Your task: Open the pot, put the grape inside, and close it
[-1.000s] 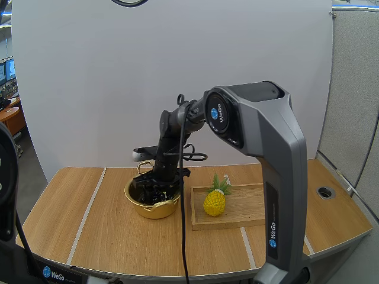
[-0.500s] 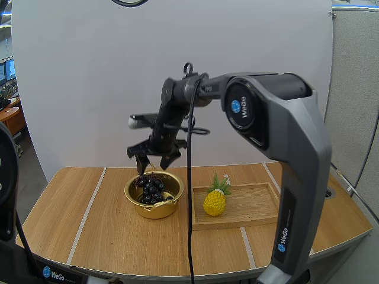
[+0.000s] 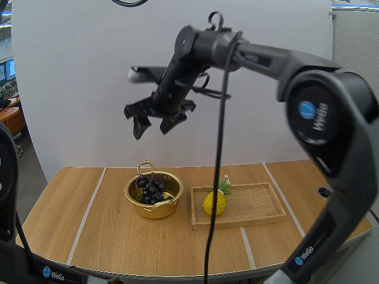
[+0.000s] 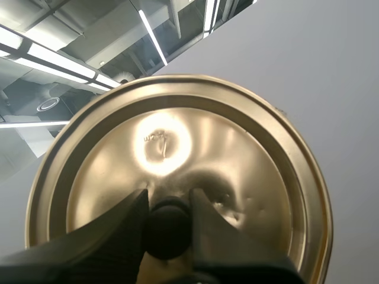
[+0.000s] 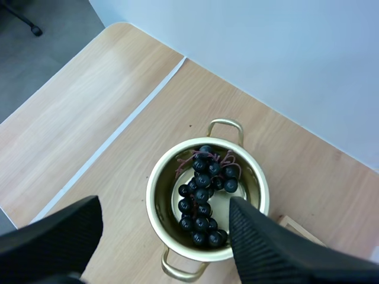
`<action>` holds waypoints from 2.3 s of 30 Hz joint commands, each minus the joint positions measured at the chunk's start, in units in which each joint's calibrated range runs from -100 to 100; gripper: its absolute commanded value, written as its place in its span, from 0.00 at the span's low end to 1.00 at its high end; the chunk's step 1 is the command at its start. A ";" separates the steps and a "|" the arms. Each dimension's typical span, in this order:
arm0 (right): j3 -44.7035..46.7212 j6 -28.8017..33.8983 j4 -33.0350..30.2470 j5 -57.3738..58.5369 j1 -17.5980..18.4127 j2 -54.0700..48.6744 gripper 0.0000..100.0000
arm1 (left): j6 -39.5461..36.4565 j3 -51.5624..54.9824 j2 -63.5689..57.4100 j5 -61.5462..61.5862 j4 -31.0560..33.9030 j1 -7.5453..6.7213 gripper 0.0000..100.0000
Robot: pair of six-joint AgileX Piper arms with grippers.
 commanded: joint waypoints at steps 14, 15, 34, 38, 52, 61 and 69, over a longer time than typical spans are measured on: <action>14.34 4.85 -9.53 1.62 -0.26 -35.56 1.00 | -0.43 -0.60 -0.49 -1.64 0.38 -0.20 0.00; 15.48 5.10 -9.79 1.62 -0.26 -37.47 1.00 | -0.43 -0.60 -0.49 -1.64 0.38 -0.20 0.00; 28.53 10.33 -11.32 1.62 -3.99 -57.26 0.00 | -0.43 -0.60 -0.49 -1.64 0.38 -0.20 0.00; 32.16 10.13 -10.90 1.62 -4.30 -60.17 0.00 | -0.43 -0.60 -0.49 -1.64 0.38 -0.20 0.00; 43.49 8.22 -6.61 1.62 -4.30 -72.51 0.00 | -0.43 -0.60 -0.49 -1.64 0.38 -0.20 0.00; 48.96 7.72 -6.23 1.62 -4.30 -75.16 0.00 | -0.43 -0.60 -0.49 -1.64 0.38 -0.20 0.00; 49.07 7.63 -6.23 1.62 -4.30 -75.16 0.00 | -0.43 -0.60 -0.49 -1.64 0.38 -0.20 0.00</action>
